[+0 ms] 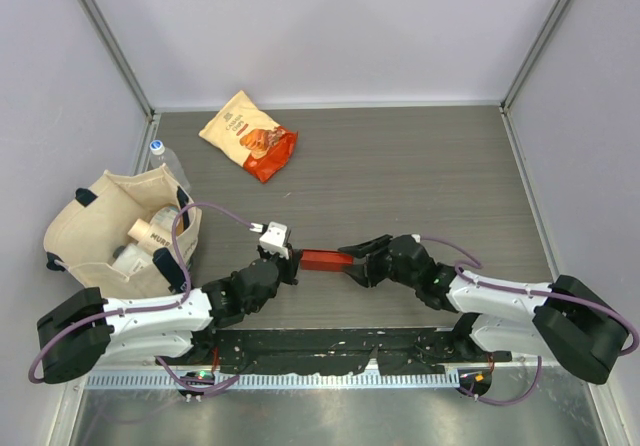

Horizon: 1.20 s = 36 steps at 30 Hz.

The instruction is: Fold the paper box

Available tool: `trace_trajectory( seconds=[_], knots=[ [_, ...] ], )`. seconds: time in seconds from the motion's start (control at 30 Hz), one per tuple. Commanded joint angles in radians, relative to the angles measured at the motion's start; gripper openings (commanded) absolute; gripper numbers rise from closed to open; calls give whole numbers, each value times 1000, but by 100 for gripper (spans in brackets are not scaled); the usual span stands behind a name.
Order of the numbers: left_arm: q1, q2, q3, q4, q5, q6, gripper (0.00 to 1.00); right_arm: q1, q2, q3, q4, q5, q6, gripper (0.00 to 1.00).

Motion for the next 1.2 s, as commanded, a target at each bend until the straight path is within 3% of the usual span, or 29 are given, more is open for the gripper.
trace_trajectory(
  seconds=[0.0,0.23,0.37,0.57,0.6,0.83,1.0,1.17],
  knots=[
    [-12,12,8,-45,10,-11,0,-3,6,-31,56,33,31,49],
    [-13,-7,-3,-56,29,-31,1,-3,32,-71,116,39,35,44],
    [-13,-31,-1,-91,38,-59,8,-3,43,-80,122,43,32,43],
    [-12,-91,10,-169,76,-108,39,-3,72,-102,148,77,28,42],
    [-12,-99,13,-179,96,-129,48,-3,87,-103,156,77,29,41],
    [5,-215,80,-378,191,-278,70,-2,144,-113,200,85,20,39],
    [115,-268,175,-558,278,-391,85,-3,155,-136,225,88,20,36],
    [299,-206,266,-639,453,-569,82,-3,152,-143,228,94,12,34]
  ],
)
